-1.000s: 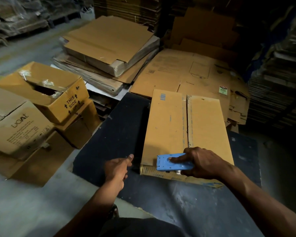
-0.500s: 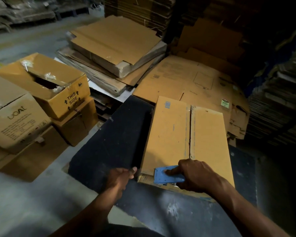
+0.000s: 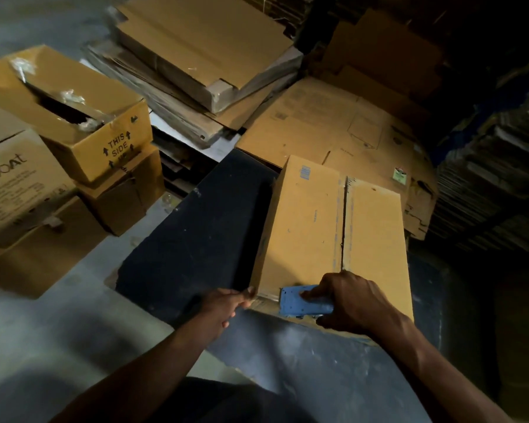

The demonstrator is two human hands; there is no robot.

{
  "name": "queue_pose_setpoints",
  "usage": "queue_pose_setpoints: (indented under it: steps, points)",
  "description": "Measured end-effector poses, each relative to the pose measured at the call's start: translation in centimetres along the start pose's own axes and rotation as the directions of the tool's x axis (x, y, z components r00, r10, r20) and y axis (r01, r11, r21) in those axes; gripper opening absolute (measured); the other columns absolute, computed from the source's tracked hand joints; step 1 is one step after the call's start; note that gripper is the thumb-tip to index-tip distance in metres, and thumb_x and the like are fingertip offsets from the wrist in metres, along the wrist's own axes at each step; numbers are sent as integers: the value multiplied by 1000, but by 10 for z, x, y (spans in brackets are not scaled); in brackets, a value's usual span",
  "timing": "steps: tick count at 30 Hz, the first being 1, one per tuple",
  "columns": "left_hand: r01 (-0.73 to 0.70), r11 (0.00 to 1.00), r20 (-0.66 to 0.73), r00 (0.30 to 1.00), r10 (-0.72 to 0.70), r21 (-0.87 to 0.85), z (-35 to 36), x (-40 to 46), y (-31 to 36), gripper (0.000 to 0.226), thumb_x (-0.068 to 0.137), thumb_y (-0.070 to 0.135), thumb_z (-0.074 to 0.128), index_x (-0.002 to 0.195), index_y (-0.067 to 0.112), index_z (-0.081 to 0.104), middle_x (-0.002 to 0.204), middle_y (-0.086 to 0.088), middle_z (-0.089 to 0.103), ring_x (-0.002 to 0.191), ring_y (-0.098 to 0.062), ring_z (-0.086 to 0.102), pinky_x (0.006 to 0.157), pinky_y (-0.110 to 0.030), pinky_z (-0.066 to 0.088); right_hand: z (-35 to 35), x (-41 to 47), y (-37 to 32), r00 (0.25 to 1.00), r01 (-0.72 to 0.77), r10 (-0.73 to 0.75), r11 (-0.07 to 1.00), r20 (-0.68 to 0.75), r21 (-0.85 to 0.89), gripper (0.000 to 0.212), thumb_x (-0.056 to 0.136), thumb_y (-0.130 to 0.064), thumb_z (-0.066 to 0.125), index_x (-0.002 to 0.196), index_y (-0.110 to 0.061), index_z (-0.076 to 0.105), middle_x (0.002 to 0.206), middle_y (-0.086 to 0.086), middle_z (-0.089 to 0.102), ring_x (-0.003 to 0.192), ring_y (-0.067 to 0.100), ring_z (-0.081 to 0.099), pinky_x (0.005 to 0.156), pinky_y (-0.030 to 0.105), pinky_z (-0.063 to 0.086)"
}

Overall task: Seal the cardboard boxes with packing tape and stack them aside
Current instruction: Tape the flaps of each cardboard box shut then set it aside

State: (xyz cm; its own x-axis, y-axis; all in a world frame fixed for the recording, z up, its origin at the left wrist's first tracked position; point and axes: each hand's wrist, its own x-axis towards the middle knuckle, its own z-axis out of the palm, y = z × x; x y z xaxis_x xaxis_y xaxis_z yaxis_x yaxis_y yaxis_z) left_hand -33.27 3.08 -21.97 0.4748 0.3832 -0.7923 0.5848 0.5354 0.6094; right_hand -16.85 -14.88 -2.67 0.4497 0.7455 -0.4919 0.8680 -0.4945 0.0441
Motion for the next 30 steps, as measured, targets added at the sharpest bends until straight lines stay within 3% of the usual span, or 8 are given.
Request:
queue_pose_setpoints:
  steps: [4,12,15,18,20,23,26,30]
  points:
    - [133,989,74,989,-128,-68,2,-1,4,39,79,43,88,96,9,79,98,4,78,69,-13,41,50,-22,27,8,-1,-4,999,19,-19,1000,-50,-4,58,86,-40,74,141,-45,57,125,-8,55,115,21,56,83,37,54]
    - [164,986,15,986,-164,14,1,10,-15,32,90,45,79,90,16,66,68,4,58,46,-9,30,43,-18,19,16,0,-7,996,36,-30,997,-87,72,48,90,-37,71,137,-44,61,127,-13,56,108,15,61,76,28,53]
    - [-7,1000,-151,988,8,4,-3,16,-9,34,94,44,74,79,14,69,67,0,66,49,-13,46,46,-21,31,16,0,-6,996,41,-35,996,-76,76,48,91,-38,71,137,-46,60,128,-14,55,108,14,61,76,29,56]
    - [-371,926,-117,919,377,65,-3,5,-5,17,102,19,63,99,31,74,98,4,75,91,-20,71,73,-32,55,13,1,-5,997,52,-48,996,-59,67,51,91,-36,72,139,-46,59,130,-14,55,108,14,61,77,29,57]
    - [-676,696,53,725,686,243,-1,-16,-1,38,98,12,63,131,29,67,126,10,68,118,-11,65,95,-28,55,11,2,-4,998,59,-58,998,-33,39,54,90,-33,72,140,-48,56,130,-14,56,108,16,62,77,33,58]
    - [-867,-99,377,108,920,489,10,-25,0,64,89,36,73,147,14,58,150,0,57,140,-15,51,117,-30,38,11,2,-2,998,69,-69,998,-7,-3,54,92,-29,68,141,-48,54,128,-13,58,105,19,64,76,36,59]
    - [-699,-447,598,-35,801,558,15,3,-8,65,90,48,75,142,9,62,150,-6,58,144,-22,49,123,-40,32,10,4,0,998,66,-66,998,13,22,55,93,-29,68,140,-51,52,127,-14,59,106,17,65,77,34,59]
    - [-615,-582,607,-202,769,532,10,27,-9,49,90,1,69,138,7,65,145,-8,62,139,-23,55,111,-48,48,13,6,4,998,54,-54,999,42,10,61,92,-29,70,142,-57,48,125,-14,61,104,17,65,77,37,59]
